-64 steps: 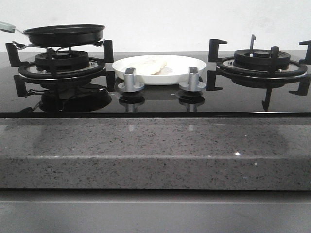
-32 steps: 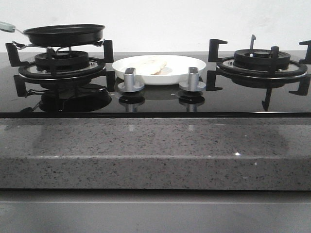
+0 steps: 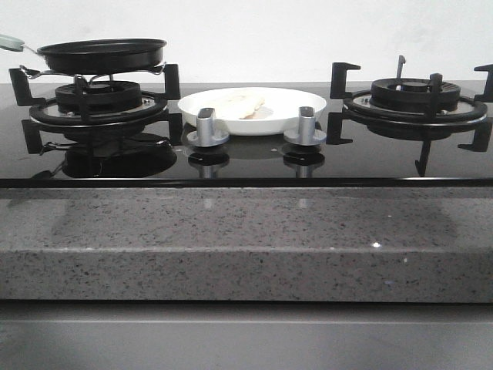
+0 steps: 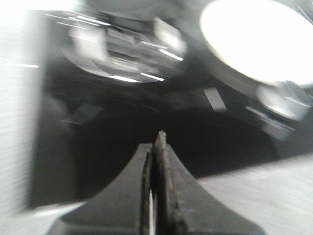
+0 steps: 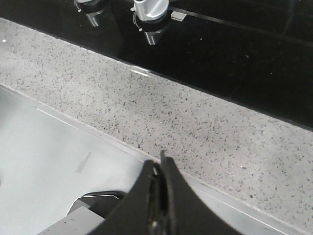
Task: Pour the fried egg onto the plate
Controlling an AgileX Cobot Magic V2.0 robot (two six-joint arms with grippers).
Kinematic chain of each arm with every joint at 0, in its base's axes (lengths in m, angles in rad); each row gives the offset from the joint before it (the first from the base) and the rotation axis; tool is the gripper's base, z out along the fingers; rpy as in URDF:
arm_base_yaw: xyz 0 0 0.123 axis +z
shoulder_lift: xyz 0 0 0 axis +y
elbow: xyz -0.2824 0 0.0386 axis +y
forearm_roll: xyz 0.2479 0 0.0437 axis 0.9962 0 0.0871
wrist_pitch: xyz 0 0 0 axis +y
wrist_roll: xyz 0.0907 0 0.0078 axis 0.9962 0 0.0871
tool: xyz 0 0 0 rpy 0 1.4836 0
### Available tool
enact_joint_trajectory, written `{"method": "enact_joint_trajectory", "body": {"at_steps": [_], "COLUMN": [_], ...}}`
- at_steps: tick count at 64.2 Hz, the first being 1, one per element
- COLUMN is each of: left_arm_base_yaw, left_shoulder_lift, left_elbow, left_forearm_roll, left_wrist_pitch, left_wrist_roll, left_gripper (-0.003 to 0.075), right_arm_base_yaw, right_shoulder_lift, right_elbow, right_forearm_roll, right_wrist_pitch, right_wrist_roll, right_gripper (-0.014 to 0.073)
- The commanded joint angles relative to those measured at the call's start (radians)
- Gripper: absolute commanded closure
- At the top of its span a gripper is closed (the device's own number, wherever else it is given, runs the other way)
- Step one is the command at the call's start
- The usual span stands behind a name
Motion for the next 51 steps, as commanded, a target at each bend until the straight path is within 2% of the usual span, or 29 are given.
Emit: {"method": "enact_joint_trajectory", "body": {"at_steps": [1, 14, 30, 38, 51], "left_arm_base_yaw": [0.036, 0.092, 0.121, 0.121, 0.121], "left_shoulder_lift": [-0.105, -0.343, -0.561, -0.631, -0.625], "left_elbow": [0.078, 0.313, 0.497, 0.507, 0.507], "left_forearm_roll": [-0.02, -0.028, -0.034, -0.022, -0.006], "left_wrist_pitch": [-0.174, -0.338, -0.451, -0.399, -0.459], "left_wrist_roll": [-0.002, -0.003, -0.003, -0.003, -0.003], "left_gripper": [0.0741, 0.0741, 0.0741, 0.0741, 0.0741], "right_arm_base_yaw": [-0.002, -0.002, -0.002, -0.002, -0.002], "right_shoulder_lift": [-0.005, -0.005, -0.005, -0.005, -0.005], "right_elbow": [-0.027, -0.027, -0.027, -0.027, -0.027], "right_forearm_roll": [0.011, 0.011, 0.011, 0.011, 0.01], "right_wrist_pitch": [-0.05, -0.05, -0.05, -0.049, -0.04], "right_wrist_roll": [-0.007, -0.007, -0.007, -0.007, -0.007], "right_gripper": [0.0662, 0.0662, 0.0662, 0.0662, 0.0662]}}
